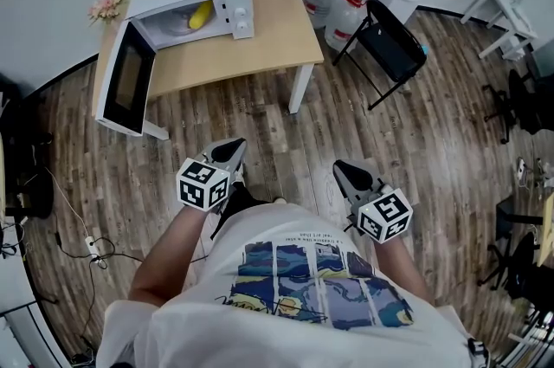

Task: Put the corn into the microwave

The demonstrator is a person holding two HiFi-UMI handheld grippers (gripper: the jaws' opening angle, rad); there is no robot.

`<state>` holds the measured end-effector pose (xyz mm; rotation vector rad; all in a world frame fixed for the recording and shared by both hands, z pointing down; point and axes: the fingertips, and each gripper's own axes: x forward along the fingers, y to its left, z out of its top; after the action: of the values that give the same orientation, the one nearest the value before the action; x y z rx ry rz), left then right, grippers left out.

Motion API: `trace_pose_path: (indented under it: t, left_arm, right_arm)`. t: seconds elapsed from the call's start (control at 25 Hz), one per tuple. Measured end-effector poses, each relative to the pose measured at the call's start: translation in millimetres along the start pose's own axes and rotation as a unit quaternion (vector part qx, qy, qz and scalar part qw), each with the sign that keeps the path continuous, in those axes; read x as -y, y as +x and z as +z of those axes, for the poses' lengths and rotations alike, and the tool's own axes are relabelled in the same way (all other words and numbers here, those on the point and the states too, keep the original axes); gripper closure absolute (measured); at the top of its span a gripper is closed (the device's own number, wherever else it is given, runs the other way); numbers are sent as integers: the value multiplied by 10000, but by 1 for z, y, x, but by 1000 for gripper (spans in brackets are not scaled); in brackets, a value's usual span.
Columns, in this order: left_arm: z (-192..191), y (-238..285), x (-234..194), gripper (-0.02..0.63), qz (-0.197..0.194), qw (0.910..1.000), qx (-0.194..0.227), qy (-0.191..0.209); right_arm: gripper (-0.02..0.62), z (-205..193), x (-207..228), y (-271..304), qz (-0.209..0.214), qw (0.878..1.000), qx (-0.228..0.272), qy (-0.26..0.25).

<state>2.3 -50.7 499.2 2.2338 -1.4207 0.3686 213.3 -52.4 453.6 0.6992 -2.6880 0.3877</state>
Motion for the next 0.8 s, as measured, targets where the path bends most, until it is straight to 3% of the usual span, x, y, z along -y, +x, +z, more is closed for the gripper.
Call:
trace_pose_path:
  t: [0.8]
  left_arm:
    - [-8, 6, 4, 597, 80, 9999, -80, -32]
  right_arm:
    - [583, -12, -1, -7, 6, 10000, 10, 2]
